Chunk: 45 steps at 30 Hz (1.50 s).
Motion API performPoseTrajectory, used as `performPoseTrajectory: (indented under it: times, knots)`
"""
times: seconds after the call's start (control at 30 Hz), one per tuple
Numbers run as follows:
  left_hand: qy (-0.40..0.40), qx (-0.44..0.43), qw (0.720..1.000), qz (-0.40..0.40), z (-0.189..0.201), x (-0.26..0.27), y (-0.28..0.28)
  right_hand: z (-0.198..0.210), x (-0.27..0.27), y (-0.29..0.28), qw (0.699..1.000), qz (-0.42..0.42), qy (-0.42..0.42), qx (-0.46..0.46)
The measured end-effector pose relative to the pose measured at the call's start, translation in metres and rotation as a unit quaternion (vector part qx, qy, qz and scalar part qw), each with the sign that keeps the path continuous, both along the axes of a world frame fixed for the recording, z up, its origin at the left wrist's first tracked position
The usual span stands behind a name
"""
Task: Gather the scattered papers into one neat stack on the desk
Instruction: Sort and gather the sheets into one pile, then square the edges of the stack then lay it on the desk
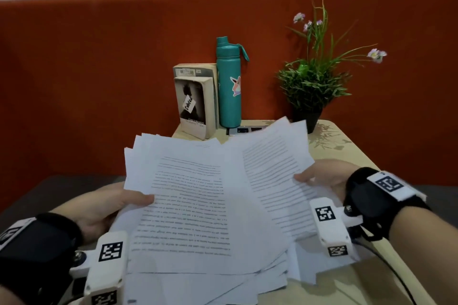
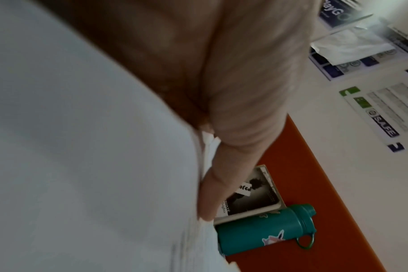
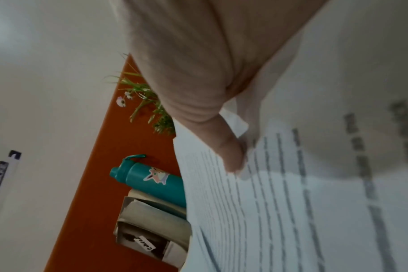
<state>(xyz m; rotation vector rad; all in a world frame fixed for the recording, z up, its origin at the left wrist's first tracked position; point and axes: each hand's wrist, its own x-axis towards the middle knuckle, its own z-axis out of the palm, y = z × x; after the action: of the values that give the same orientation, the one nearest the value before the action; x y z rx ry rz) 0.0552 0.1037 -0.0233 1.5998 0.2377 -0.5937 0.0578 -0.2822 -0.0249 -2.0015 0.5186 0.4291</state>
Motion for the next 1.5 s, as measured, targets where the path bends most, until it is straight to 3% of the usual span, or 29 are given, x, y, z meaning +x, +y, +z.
performPoseTrajectory:
  times: [0.13,0.33,0.4,0.53,0.6,0.67,0.7,0.77,0.87,1.0,1.1,1.23,1.4,1.5]
  knots:
    - [-0.007,0.056,0.998,0.041,0.000,-0.003,0.002,0.045,-0.005,-0.017,0.968,-0.050,-0.145,-0.200]
    - [-0.036,0.078,0.995,0.057,-0.001,-0.002,-0.012,0.128,-0.017,-0.023,0.897,-0.021,-0.305,-0.320]
    - [-0.036,0.074,0.996,0.038,0.000,-0.004,-0.017,0.150,-0.014,-0.026,0.889,-0.024,-0.357,-0.287]
    - [-0.040,0.077,0.996,0.017,0.002,-0.009,-0.023,0.170,-0.009,-0.030,0.908,-0.075,-0.394,-0.125]
    - [-0.055,0.081,0.995,0.008,0.002,-0.012,-0.025,0.167,-0.005,-0.026,0.929,-0.098,-0.355,-0.020]
    - [-0.060,0.077,0.995,-0.003,0.001,-0.015,-0.028,0.155,-0.007,-0.020,0.955,-0.108,-0.244,0.127]
    - [-0.060,0.076,0.995,-0.004,0.001,-0.016,-0.030,0.145,-0.010,-0.015,0.970,-0.099,-0.188,0.121]
    - [-0.057,0.077,0.995,0.001,-0.001,-0.016,-0.031,0.120,-0.012,-0.002,0.991,-0.061,-0.121,0.020]
    - [-0.048,0.068,0.997,-0.005,-0.004,-0.015,-0.034,0.075,-0.005,0.023,0.977,0.017,-0.097,-0.191]
    - [-0.025,0.005,0.999,0.036,-0.006,-0.010,-0.036,0.026,0.000,0.063,0.968,0.086,-0.039,-0.232]
    - [-0.015,-0.039,0.999,0.032,-0.005,-0.008,-0.039,0.007,0.004,0.081,0.987,0.055,-0.058,-0.138]
    - [-0.068,-0.021,0.997,-0.008,-0.012,-0.007,-0.045,-0.007,0.007,0.098,0.994,0.039,-0.104,-0.012]
    - [-0.152,-0.041,0.987,-0.034,-0.002,-0.009,-0.039,-0.012,0.008,0.078,0.987,-0.072,-0.132,0.063]
    - [-0.204,-0.073,0.976,-0.030,0.014,-0.008,-0.041,-0.004,0.008,0.065,0.967,-0.028,-0.132,0.218]
